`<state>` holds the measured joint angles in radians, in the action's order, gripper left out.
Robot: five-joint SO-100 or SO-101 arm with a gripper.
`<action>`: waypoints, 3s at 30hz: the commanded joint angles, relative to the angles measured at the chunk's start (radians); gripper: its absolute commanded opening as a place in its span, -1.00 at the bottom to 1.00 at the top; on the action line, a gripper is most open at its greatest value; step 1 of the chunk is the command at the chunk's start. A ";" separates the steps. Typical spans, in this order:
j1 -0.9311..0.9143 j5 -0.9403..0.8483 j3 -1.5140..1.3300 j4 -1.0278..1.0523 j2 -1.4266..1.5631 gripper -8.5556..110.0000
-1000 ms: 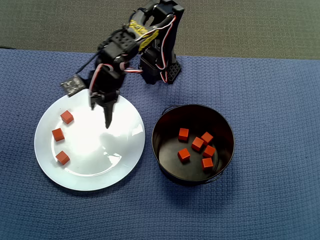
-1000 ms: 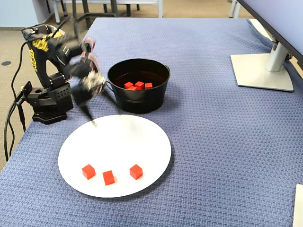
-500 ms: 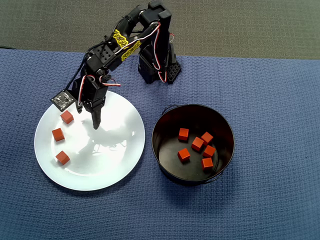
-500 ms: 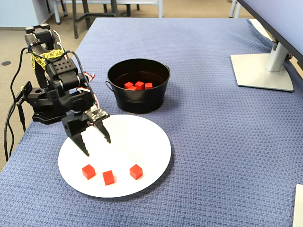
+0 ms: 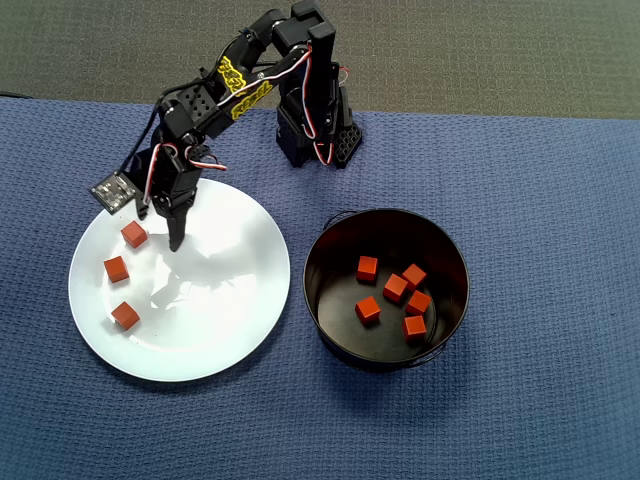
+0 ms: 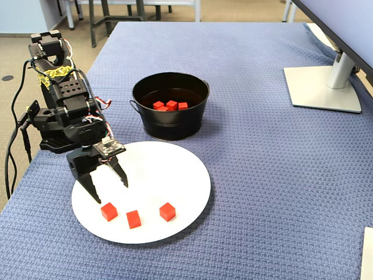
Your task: Pick up the red cubes from the white plate and place them in the black recipient
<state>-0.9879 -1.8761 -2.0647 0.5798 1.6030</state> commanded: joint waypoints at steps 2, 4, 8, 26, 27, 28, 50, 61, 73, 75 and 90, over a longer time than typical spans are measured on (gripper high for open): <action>-0.058 -0.051 0.020 -0.081 -0.026 -0.41; -0.071 -0.061 0.026 -0.110 -0.054 -0.41; -0.078 -0.066 0.054 -0.140 -0.109 -0.41; -0.058 0.006 0.149 -0.130 -0.198 -0.85; -0.054 0.017 0.143 -0.138 -0.195 -0.85; -0.048 0.032 0.132 -0.158 -0.190 -0.85; 0.416 0.911 0.362 0.583 0.339 -0.86; 0.927 1.246 0.426 0.670 0.477 -0.86; 1.006 1.120 0.225 0.543 0.528 -0.47; 0.951 1.065 0.232 0.566 0.522 -0.42; 0.400 0.339 0.071 0.279 0.365 -0.36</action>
<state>-0.4571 -1.3668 -1.9650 1.0431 2.0064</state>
